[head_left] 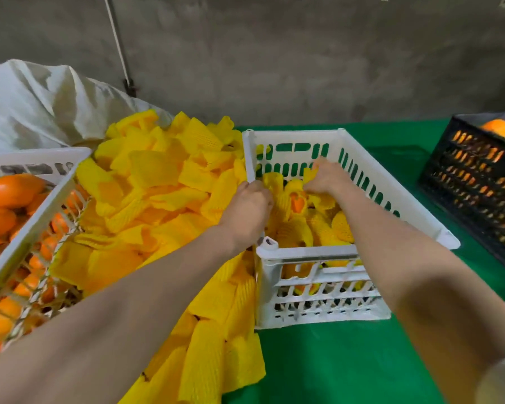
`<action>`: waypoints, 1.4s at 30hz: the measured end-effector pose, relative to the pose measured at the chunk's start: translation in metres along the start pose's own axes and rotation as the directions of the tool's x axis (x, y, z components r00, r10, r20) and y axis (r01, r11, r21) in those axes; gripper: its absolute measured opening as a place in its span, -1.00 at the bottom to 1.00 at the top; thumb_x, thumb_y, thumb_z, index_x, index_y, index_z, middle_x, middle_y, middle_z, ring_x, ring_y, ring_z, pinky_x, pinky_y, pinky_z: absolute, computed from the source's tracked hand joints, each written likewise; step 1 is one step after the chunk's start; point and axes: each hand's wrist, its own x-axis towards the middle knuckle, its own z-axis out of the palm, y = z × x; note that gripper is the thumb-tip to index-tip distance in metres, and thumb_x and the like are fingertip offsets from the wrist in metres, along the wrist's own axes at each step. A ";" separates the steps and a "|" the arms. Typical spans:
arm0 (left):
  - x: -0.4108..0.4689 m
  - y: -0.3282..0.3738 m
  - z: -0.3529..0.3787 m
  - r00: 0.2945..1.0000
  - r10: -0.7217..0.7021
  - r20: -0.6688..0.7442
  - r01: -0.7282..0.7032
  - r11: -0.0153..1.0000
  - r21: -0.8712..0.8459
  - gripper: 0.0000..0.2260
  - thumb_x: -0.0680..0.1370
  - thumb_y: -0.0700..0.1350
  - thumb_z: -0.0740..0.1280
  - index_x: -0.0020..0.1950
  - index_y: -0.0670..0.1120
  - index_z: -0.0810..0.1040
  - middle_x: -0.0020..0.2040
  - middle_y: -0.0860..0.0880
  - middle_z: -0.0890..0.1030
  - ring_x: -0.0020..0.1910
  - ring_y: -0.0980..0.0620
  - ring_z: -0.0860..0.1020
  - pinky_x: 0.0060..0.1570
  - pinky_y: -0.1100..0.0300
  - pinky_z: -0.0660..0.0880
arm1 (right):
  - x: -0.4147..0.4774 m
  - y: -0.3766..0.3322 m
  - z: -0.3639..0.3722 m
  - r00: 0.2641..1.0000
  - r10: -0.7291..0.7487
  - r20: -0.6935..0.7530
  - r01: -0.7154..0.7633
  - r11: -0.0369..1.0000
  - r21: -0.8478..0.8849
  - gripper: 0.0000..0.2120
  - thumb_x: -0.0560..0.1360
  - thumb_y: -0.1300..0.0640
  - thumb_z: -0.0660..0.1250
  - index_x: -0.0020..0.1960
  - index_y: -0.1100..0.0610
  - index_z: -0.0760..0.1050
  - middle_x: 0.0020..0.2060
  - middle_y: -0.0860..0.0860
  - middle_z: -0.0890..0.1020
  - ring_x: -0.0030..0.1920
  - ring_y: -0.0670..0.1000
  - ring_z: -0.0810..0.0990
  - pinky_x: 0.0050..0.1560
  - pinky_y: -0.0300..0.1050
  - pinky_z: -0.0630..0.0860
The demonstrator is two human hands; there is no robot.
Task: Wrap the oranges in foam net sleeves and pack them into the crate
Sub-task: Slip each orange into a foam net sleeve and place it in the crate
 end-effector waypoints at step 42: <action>-0.232 -0.180 -0.140 0.783 -0.622 -0.025 0.471 0.618 -0.629 -0.80 0.55 -0.22 0.34 0.17 -0.18 0.57 0.13 -0.11 0.61 0.09 0.00 0.58 0.08 0.18 0.52 | -0.159 -0.229 0.087 0.709 -0.578 -0.403 0.690 0.687 0.228 -0.73 0.41 0.31 0.39 0.10 0.27 0.51 0.08 0.16 0.58 0.12 0.12 0.52 0.13 -0.14 0.30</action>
